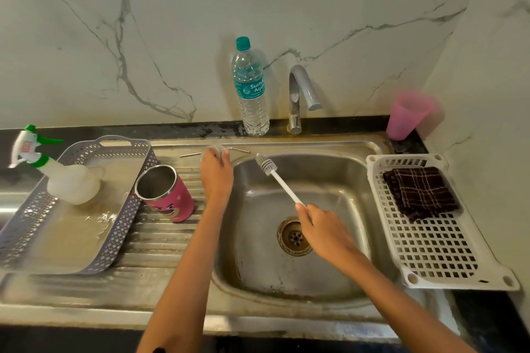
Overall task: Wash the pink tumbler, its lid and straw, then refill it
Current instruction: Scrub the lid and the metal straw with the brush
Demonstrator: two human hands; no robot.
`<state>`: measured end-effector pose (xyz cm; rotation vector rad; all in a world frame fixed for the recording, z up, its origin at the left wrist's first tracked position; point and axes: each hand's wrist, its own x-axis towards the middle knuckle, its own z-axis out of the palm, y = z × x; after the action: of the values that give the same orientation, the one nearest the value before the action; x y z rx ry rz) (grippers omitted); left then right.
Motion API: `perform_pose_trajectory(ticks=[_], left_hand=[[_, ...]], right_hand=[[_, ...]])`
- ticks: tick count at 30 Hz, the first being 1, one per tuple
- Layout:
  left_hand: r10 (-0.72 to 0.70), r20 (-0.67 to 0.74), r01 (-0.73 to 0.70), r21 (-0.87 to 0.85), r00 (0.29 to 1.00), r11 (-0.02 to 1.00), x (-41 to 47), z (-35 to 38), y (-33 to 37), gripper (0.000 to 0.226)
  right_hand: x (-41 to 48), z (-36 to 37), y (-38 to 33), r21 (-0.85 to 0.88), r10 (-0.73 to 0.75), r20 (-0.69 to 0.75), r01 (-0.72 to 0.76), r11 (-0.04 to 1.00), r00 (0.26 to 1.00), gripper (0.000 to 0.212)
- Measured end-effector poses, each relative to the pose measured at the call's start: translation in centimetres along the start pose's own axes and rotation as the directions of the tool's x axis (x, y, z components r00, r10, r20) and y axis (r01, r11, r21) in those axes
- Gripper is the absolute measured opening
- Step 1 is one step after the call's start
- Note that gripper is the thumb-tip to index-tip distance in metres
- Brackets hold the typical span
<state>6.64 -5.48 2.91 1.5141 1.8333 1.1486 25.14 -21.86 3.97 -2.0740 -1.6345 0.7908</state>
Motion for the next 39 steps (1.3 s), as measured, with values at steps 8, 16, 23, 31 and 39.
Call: perform_pose_trajectory(ticks=[8, 16, 23, 31, 39], left_hand=[[0.047, 0.088, -0.091, 0.594, 0.995, 0.799, 4.3, 0.7, -3.4, 0.029], [-0.03, 0.097, -0.065, 0.837, 0.995, 0.543, 5.7, 1.4, -5.1, 0.035], [0.121, 0.039, -0.099, 0.833, 0.992, 0.545, 6.3, 2.3, -5.0, 0.041], [0.131, 0.328, -0.353, 0.85, 0.936, 0.392, 9.0, 4.3, -3.6, 0.034], [0.14, 0.381, -0.405, 0.88, 0.914, 0.248, 10.0, 4.4, -3.3, 0.042]], right_hand=[[1.3, 1.6, -0.1, -0.021, -0.007, 0.035, 0.008, 1.0, 0.999, 0.046], [2.9, 1.1, 0.2, 0.005, 0.051, 0.057, -0.052, 0.999, 0.997, 0.045], [4.8, 1.3, -0.2, 0.02, 0.039, 0.065, -0.04, 0.999, 0.997, 0.048], [5.9, 2.1, 0.1, 0.042, 0.058, 0.099, -0.062, 0.997, 0.993, 0.048], [6.0, 2.4, 1.2, 0.11, 0.11, 0.081, -0.119, 0.987, 0.991, 0.046]])
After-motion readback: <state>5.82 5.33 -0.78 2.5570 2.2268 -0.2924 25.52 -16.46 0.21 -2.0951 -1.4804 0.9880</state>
